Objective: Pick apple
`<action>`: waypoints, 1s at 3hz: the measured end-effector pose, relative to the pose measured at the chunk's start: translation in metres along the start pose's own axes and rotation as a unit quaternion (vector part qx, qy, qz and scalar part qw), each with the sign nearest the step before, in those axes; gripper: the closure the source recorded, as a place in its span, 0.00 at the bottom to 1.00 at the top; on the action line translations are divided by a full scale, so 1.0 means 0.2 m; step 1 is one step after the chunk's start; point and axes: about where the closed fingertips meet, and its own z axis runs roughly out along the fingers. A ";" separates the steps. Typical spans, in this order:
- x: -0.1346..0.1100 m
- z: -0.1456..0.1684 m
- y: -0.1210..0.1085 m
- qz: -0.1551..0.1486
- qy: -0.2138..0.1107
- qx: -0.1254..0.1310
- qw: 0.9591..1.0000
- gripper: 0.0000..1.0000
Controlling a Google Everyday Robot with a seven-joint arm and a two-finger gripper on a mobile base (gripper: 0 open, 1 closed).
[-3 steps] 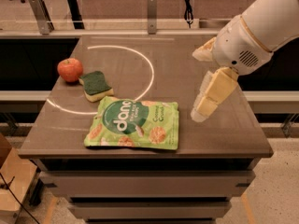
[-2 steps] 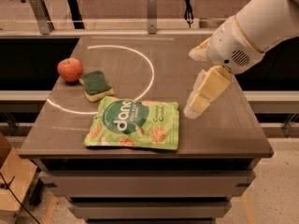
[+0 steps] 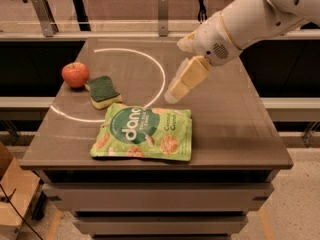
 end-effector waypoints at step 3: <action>-0.19 0.32 -0.23 -0.007 -0.080 -0.005 0.997 0.00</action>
Offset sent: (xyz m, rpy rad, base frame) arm 0.0937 0.0927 -0.0159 0.2235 -0.0605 0.0636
